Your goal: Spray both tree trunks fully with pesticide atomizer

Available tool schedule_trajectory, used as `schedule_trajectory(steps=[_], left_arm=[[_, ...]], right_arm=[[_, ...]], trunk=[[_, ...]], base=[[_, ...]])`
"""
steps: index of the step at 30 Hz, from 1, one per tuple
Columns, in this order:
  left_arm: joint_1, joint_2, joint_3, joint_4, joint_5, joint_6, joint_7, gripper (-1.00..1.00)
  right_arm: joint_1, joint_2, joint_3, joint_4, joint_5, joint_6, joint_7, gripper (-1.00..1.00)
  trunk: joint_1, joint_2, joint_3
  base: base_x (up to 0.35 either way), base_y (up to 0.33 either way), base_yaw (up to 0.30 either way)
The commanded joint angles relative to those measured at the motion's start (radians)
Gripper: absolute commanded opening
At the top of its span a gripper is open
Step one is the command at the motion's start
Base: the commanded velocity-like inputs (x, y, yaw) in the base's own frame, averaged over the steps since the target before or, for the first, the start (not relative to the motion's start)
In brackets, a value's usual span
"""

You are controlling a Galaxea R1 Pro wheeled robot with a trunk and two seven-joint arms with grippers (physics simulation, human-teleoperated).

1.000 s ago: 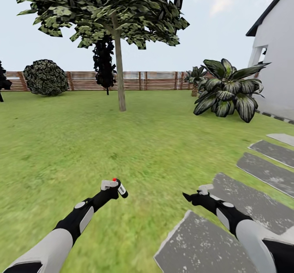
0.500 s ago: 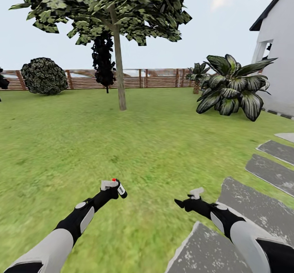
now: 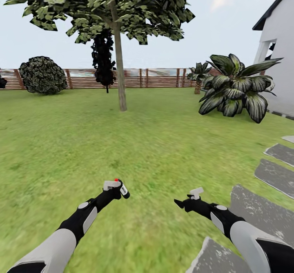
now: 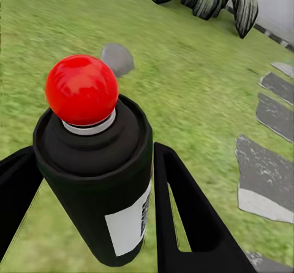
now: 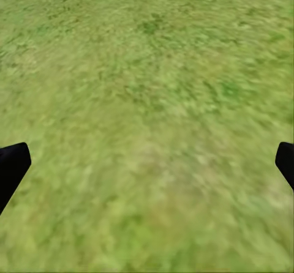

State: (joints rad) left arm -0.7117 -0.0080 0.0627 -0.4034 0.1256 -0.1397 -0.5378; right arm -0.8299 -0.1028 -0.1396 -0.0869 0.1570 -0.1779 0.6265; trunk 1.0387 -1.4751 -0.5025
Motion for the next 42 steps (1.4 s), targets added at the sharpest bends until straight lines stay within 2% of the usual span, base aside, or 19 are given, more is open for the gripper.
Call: schedule_trajectory(steps=[1, 8, 12, 15, 20, 42], left_arm=[[0.0, 0.0, 0.0, 0.0, 0.0, 0.0, 0.001, -1.0], [0.0, 0.0, 0.0, 0.001, 0.0, 0.0, 0.001, -1.0], [0.0, -0.001, -0.006, 0.033, 0.0, 0.0, 0.003, -1.0], [0.0, -0.001, -0.007, 0.041, 0.0, 0.0, 0.047, -1.0], [0.0, -0.001, -0.007, 0.044, 0.0, 0.0, 0.075, -1.0], [0.0, -0.001, -0.007, 0.046, -0.001, 0.0, 0.079, -1.0]], right_arm=[[0.0, 0.0, 0.0, 0.0, 0.0, 0.0, 0.0, 1.0], [0.0, 0.0, 0.0, 0.001, 0.001, -0.001, -0.001, 1.0], [0.0, 0.0, 0.0, 0.001, 0.001, -0.001, -0.001, 1.0], [0.0, 0.0, 0.0, 0.001, 0.001, -0.001, -0.001, 1.0], [0.0, 0.0, 0.0, 0.001, 0.001, -0.001, -0.001, 1.0], [0.0, 0.0, 0.0, 0.002, 0.001, -0.002, -0.005, 1.0]], trunk=[[0.0, 0.0, 0.0], [0.0, 0.0, 0.0], [0.0, 0.0, 0.0], [0.0, 0.0, 0.0], [0.0, 0.0, 0.0], [0.0, 0.0, 0.0]], base=[[0.35, 0.111, 0.0], [0.35, 0.111, 0.0], [0.35, 0.111, 0.0], [0.35, 0.111, 0.0], [0.35, 0.111, 0.0], [0.35, 0.111, 0.0]])
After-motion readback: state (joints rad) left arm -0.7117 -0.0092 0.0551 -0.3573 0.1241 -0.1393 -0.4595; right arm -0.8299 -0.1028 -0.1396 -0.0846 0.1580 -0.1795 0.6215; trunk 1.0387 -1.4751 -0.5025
